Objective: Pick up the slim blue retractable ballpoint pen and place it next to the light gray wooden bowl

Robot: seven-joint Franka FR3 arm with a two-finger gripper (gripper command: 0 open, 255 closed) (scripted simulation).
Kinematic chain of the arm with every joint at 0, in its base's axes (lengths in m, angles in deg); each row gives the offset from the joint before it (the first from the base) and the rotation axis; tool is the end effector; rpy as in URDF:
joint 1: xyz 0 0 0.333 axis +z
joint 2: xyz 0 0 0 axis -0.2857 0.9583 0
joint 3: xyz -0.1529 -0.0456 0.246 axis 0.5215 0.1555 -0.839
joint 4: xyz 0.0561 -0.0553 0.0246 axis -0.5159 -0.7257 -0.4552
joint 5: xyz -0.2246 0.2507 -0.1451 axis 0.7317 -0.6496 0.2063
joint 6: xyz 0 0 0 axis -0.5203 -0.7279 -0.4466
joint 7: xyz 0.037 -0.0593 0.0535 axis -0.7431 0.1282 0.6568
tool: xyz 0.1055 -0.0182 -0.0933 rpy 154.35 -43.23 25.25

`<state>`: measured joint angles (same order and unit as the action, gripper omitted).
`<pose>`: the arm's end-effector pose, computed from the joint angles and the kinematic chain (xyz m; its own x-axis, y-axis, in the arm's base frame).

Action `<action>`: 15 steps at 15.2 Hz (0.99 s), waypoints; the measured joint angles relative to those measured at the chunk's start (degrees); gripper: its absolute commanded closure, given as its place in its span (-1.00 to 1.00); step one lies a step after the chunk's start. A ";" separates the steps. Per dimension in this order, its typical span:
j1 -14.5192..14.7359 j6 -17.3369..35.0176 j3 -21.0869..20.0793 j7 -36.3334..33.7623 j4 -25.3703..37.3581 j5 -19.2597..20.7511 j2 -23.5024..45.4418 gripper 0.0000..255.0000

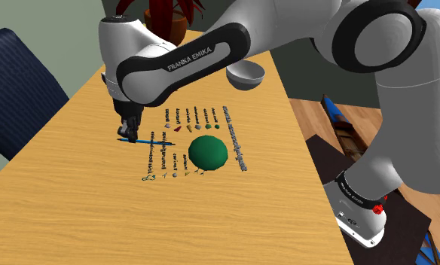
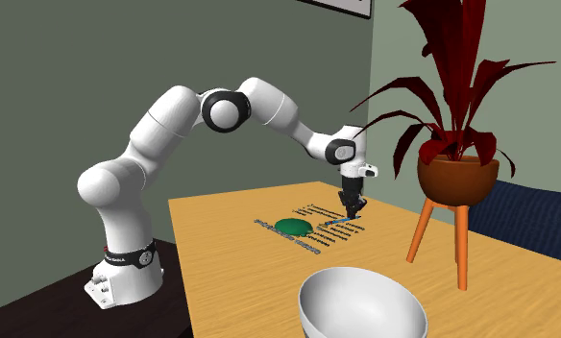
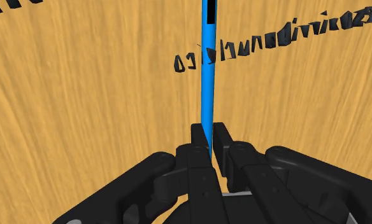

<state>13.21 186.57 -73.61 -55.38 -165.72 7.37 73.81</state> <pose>0.5074 0.4783 0.2558 0.6198 0.7790 0.0954 0.7848 -0.6146 -0.0801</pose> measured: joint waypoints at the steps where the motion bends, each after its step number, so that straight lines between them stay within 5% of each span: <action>1: 0.00 0.00 0.00 0.00 0.00 0.00 0.00 1.00; 15: -0.20 -5.14 -0.56 0.07 2.33 -0.69 -2.88 1.00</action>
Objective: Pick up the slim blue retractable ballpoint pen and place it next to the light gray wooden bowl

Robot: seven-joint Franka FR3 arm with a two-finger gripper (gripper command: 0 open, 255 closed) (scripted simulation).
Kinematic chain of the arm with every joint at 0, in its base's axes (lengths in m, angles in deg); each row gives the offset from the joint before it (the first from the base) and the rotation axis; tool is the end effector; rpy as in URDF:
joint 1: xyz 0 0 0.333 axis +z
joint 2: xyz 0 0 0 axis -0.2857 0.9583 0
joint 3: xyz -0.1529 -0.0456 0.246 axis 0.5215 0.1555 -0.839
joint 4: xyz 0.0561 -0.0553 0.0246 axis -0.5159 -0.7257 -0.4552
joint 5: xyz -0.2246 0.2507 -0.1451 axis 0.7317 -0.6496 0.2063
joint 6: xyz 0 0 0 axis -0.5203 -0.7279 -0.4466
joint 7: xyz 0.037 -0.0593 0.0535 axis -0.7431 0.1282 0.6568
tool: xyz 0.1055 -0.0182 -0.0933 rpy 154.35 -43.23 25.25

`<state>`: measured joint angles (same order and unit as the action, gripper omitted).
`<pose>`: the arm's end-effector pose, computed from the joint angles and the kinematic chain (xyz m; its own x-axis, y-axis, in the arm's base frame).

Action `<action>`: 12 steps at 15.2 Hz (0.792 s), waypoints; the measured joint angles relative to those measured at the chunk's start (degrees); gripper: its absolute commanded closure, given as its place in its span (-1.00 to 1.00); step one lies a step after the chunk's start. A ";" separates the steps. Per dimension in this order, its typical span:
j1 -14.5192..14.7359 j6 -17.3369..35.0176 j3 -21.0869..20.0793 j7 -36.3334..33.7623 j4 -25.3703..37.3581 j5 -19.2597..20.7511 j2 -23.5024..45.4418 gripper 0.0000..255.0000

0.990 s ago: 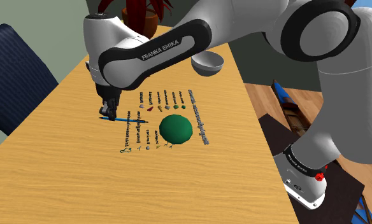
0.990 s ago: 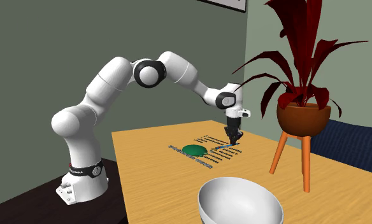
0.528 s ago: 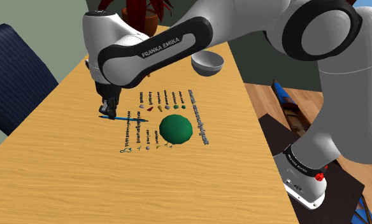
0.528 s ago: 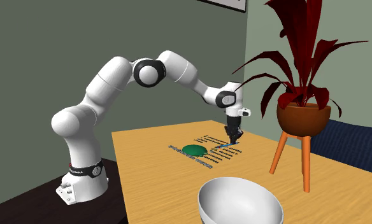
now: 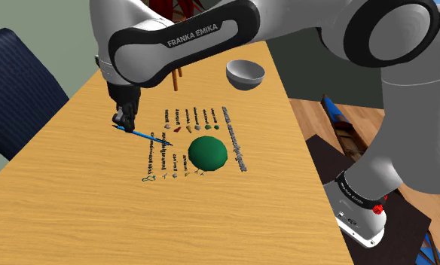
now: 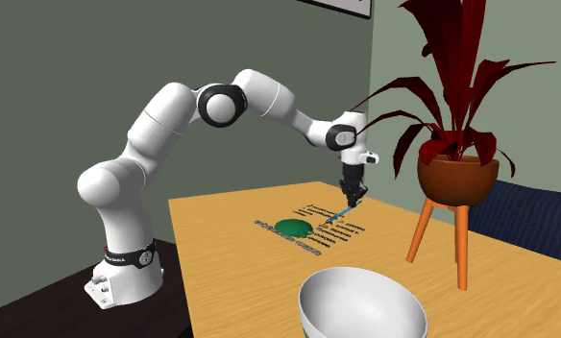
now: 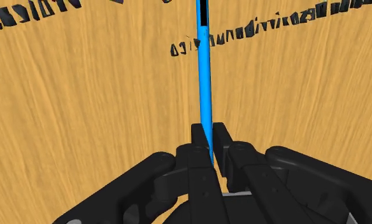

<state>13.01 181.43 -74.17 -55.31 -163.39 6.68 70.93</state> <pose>0.5075 0.4785 0.3001 0.6198 0.7789 0.0955 0.7847 -0.6146 -0.0800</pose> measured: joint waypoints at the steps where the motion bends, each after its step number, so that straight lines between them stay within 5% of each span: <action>1: -0.08 -0.71 -0.06 0.09 0.38 -0.10 -0.34 1.00; 12: 0.00 -7.52 -0.58 0.00 4.65 -0.75 -2.98 1.00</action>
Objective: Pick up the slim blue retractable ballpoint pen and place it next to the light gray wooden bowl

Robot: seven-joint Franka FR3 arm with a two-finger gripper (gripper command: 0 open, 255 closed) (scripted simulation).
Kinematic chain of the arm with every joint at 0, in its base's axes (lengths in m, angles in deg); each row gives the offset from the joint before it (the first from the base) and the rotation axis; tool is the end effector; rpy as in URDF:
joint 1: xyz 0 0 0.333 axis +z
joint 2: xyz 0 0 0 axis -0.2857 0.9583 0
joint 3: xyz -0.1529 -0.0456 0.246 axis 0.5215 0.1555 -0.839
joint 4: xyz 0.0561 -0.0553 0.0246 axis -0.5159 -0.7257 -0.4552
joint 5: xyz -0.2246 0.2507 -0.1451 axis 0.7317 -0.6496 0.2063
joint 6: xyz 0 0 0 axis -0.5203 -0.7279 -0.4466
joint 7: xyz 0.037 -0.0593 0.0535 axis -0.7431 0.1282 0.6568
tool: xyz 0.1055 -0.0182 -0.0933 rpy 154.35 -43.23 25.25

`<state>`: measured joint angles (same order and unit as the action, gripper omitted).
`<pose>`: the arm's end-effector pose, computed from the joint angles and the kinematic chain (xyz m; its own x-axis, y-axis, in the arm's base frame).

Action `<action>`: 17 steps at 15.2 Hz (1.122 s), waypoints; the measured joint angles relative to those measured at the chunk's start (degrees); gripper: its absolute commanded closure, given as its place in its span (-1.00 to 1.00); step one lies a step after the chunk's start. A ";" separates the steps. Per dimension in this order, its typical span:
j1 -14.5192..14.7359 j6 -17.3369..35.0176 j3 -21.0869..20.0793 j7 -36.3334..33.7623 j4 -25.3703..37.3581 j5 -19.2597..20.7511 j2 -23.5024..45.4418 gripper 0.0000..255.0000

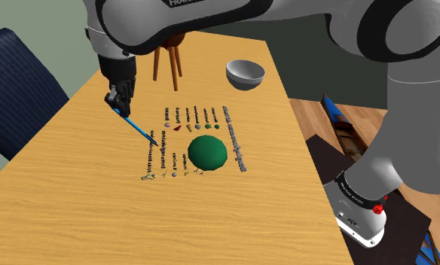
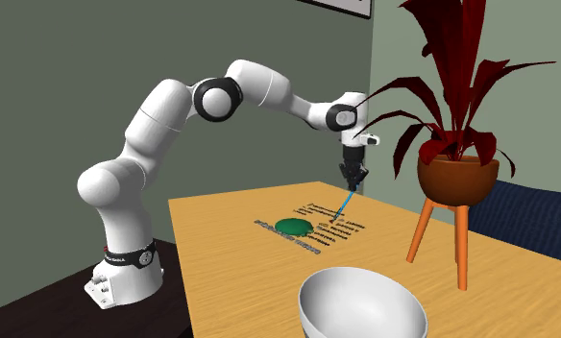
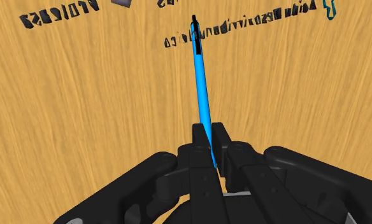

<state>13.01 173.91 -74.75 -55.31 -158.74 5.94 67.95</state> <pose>0.5059 0.4777 0.3601 0.6195 0.7791 0.0957 0.7850 -0.6144 -0.0798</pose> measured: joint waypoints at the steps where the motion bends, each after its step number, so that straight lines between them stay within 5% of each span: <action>1: 0.07 -0.80 0.00 0.02 0.91 0.00 0.09 1.00; 9: 0.40 -6.25 -0.19 -0.05 5.77 -0.20 -0.56 1.00; 17: -8.02 -0.52 -0.05 7.47 -12.46 -4.33 -12.82 1.00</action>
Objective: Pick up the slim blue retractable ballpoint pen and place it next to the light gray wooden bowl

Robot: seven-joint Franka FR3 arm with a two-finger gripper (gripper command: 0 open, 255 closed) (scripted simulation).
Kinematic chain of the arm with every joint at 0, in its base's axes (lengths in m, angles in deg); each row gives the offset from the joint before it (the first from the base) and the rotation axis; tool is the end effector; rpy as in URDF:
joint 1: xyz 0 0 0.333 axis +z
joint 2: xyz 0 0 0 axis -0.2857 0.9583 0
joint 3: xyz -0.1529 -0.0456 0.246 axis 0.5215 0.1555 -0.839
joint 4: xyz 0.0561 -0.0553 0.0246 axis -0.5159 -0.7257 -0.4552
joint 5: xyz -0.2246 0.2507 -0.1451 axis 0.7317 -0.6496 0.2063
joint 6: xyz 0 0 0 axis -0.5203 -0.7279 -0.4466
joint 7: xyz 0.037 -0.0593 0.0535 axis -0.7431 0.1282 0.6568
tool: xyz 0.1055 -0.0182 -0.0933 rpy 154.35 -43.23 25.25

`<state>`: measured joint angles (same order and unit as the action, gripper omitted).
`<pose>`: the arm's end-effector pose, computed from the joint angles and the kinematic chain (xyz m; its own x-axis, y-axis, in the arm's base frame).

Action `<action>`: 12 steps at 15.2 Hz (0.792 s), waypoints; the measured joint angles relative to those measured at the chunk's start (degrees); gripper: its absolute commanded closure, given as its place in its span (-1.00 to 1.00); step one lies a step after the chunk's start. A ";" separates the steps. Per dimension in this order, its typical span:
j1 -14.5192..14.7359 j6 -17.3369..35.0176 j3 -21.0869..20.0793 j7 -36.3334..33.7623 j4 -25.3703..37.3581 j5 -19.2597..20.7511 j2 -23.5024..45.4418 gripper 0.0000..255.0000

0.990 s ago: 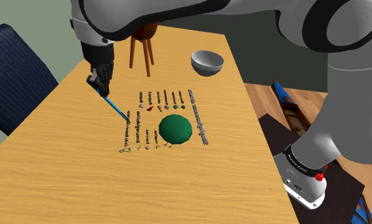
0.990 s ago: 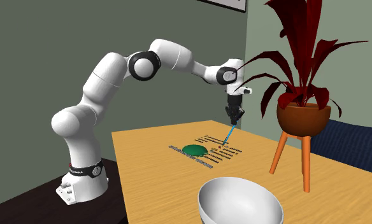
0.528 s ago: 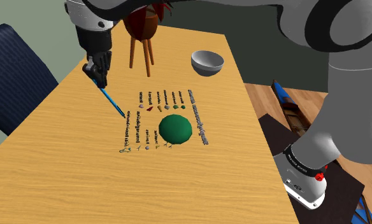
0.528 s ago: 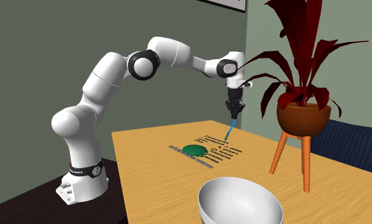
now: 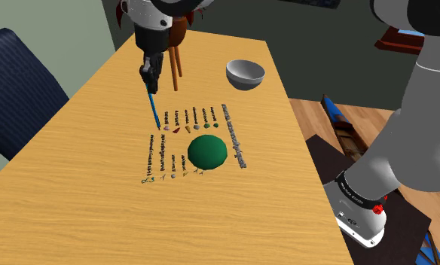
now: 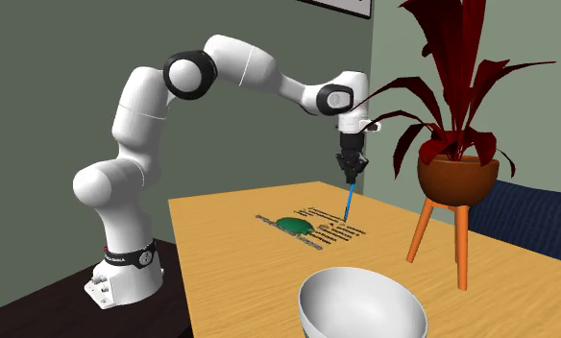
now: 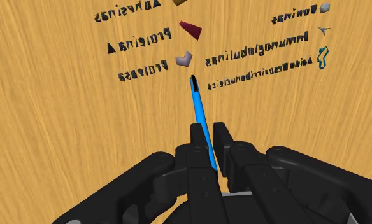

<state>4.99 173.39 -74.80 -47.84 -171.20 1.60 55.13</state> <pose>0.5129 0.3929 0.4055 0.6201 0.7786 0.0959 0.7845 -0.6149 -0.0801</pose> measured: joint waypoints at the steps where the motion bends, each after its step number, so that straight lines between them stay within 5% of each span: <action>1: -1.16 0.61 0.20 1.38 -1.93 -0.58 -1.30 1.00; 12: -11.30 3.64 3.89 16.46 -19.68 -6.49 -15.20 1.00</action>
<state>-6.31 177.03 -70.91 -31.37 -190.88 -4.89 39.93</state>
